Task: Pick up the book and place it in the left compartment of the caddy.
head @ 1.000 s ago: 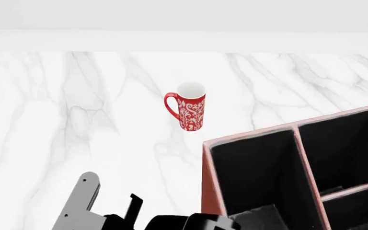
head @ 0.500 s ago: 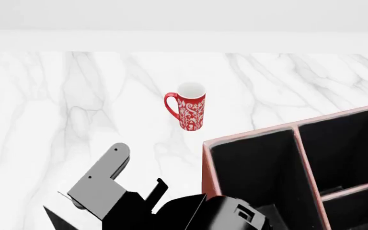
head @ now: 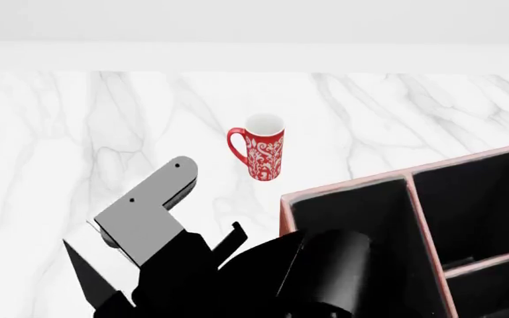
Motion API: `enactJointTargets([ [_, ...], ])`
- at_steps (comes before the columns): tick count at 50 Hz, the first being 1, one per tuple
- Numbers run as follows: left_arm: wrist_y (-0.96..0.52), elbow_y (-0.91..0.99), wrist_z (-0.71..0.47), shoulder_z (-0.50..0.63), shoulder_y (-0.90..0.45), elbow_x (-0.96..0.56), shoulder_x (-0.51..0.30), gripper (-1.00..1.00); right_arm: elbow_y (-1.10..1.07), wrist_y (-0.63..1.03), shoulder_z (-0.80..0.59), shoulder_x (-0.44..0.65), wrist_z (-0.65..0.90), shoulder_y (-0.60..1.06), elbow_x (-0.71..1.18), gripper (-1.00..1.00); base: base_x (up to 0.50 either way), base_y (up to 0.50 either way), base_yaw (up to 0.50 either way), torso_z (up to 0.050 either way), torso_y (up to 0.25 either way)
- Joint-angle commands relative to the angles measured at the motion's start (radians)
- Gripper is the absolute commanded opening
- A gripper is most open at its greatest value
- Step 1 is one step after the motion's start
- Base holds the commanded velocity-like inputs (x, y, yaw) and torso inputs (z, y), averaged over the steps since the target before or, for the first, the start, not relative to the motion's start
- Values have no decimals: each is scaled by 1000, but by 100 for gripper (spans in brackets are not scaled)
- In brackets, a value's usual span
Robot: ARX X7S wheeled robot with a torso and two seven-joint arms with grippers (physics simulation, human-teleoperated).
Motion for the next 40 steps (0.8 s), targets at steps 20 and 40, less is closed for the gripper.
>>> enactJointTargets([
  [20, 12, -1, 1, 8, 6, 7, -6, 100, -93, 37, 139, 69, 630, 184, 692, -100, 0, 0, 0, 0, 1],
  [40, 16, 1, 1, 19, 7, 13, -10, 100, -166, -88, 116, 220, 821, 260, 989, -100, 0, 0, 0, 0, 2],
])
